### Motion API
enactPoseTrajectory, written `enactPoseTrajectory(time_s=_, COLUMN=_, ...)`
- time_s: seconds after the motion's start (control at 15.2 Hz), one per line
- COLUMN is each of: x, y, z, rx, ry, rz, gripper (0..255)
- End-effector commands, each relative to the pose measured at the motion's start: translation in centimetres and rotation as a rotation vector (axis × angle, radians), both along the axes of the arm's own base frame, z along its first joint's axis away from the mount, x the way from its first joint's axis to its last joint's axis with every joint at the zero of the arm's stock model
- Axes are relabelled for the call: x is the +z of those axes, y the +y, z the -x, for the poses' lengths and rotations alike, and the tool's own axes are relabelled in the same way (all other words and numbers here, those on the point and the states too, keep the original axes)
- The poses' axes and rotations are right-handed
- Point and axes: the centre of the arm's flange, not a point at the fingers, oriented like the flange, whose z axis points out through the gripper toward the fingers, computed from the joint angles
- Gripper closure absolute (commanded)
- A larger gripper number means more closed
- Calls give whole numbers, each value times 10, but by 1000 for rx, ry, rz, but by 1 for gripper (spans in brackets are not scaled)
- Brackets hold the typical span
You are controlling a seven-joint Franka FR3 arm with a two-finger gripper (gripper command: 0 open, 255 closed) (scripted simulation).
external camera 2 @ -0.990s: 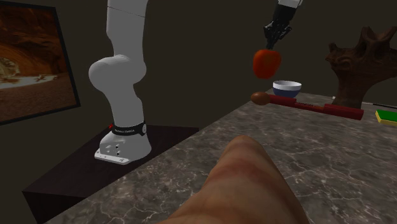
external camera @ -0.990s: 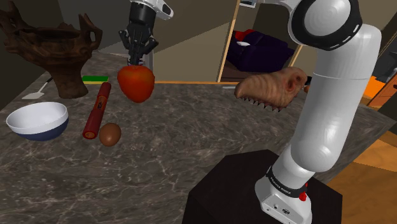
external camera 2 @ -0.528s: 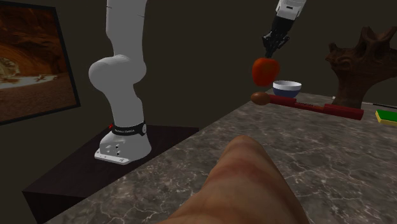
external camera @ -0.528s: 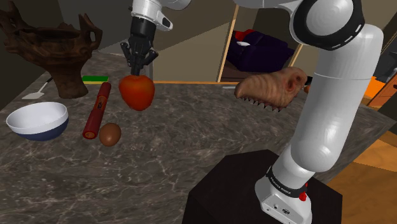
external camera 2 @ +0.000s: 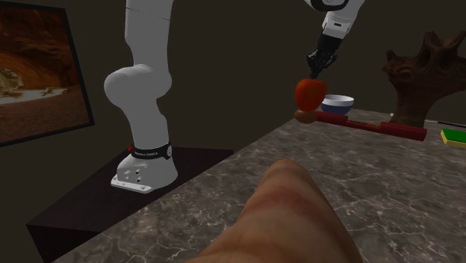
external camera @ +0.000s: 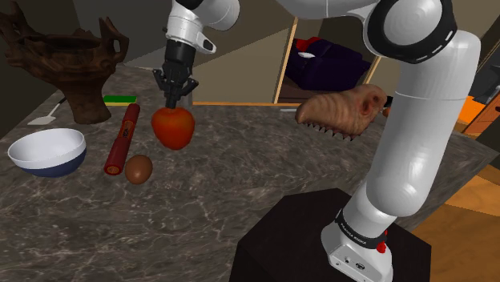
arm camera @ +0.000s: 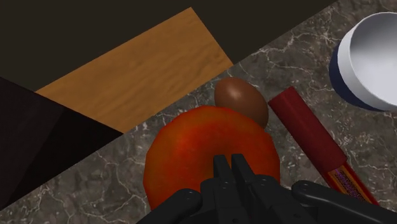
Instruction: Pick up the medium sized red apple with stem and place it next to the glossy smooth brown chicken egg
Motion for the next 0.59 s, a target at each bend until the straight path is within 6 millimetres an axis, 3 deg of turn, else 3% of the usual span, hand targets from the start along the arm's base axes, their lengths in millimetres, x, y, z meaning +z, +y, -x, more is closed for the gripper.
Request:
enactPoseTrajectory(time_s=0.0, x=-11, y=-1, z=1, rx=0, ry=-1, rz=0, gripper=255)
enactPoseTrajectory(time_s=0.53, x=-54, y=-1, z=1, rx=0, ry=-1, rz=0, gripper=255)
